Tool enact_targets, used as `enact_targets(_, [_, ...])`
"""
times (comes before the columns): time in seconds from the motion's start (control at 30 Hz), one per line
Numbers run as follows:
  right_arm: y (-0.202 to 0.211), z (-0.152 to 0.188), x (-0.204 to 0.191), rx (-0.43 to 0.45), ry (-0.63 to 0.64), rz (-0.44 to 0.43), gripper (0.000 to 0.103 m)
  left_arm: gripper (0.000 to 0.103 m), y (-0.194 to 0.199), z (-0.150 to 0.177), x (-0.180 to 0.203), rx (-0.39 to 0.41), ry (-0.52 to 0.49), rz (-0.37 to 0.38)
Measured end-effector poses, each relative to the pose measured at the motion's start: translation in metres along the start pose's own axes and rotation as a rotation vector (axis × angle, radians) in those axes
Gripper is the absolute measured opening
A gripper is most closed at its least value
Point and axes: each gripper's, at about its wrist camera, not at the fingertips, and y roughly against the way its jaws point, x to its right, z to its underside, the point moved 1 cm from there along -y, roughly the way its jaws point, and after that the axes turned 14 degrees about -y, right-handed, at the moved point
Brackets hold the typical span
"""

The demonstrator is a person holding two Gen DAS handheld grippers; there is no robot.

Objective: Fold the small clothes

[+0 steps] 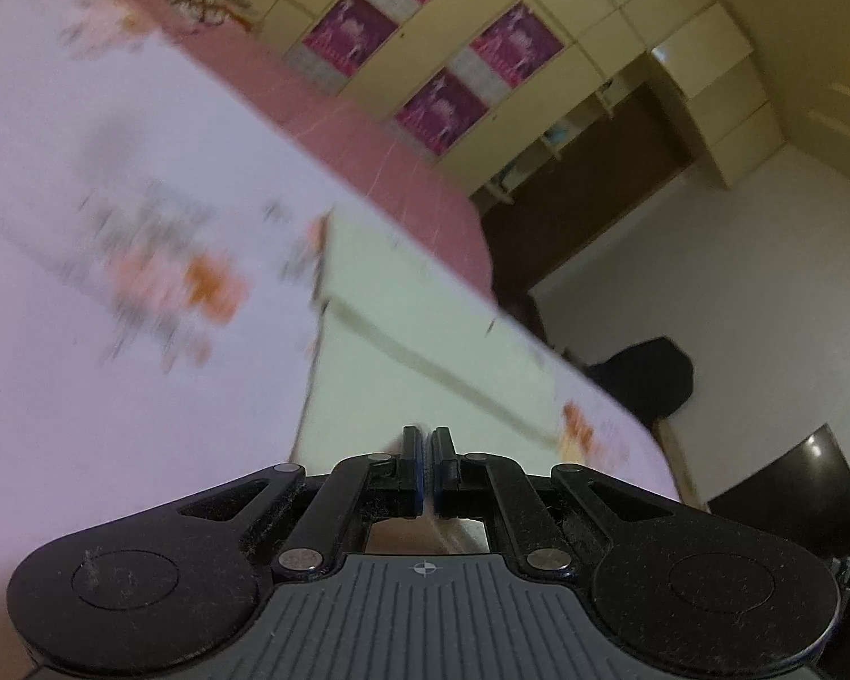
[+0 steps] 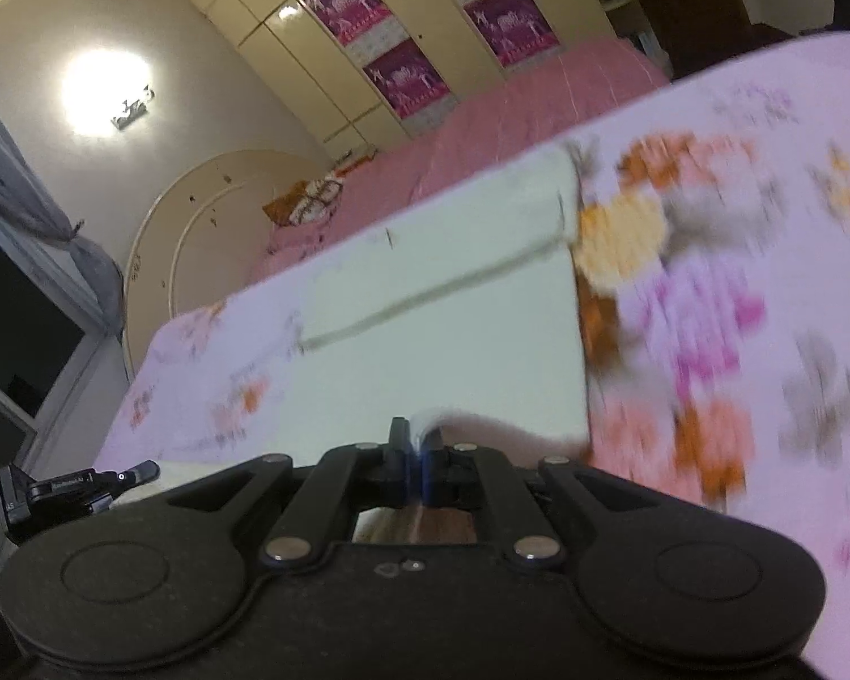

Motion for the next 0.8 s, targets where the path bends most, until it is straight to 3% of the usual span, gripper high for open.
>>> enact_targets(0.13, [-0.025,-0.048,-0.011,0.012,-0.039,-0.001,0.005,0.002,-0.038,-0.048,-0.001,0.017,-0.013,-0.004])
enact_targets(0.27, [-0.067,-0.092,-0.007,0.005,-0.098,0.031,0.005,0.001,-0.092,-0.079,-0.015,-0.02,-0.015,-0.013])
enact_targets(0.37, [-0.1,-0.114,0.004,-0.023,-0.131,0.066,0.005,0.002,-0.118,-0.073,-0.022,-0.102,-0.039,0.005])
enact_targets(0.43, [-0.115,-0.113,0.016,-0.054,-0.138,0.103,0.005,0.002,-0.121,-0.049,-0.025,-0.144,-0.007,0.021])
enact_targets(0.47, [-0.119,-0.107,0.02,-0.065,-0.116,0.118,0.005,0.005,-0.122,-0.034,-0.027,-0.167,0.018,0.021])
enact_targets(0.5, [-0.121,-0.099,0.025,-0.074,-0.087,0.125,0.005,0.029,-0.119,-0.021,-0.026,-0.189,0.038,0.0])
enact_targets(0.53, [-0.122,-0.091,0.029,-0.083,-0.074,0.133,0.005,0.046,-0.115,-0.009,-0.026,-0.199,0.059,-0.029])
enact_targets(0.57, [-0.122,-0.084,0.033,-0.087,-0.07,0.135,0.005,0.069,-0.108,0.005,-0.024,-0.173,0.076,-0.052])
enact_targets(0.67, [-0.114,-0.065,0.05,-0.07,-0.103,0.116,0.005,0.07,-0.088,0.036,-0.012,-0.157,0.096,-0.077])
enact_targets(0.8, [-0.104,-0.051,0.064,-0.051,-0.142,0.095,0.005,0.069,-0.062,0.068,0.015,-0.152,0.114,-0.036])
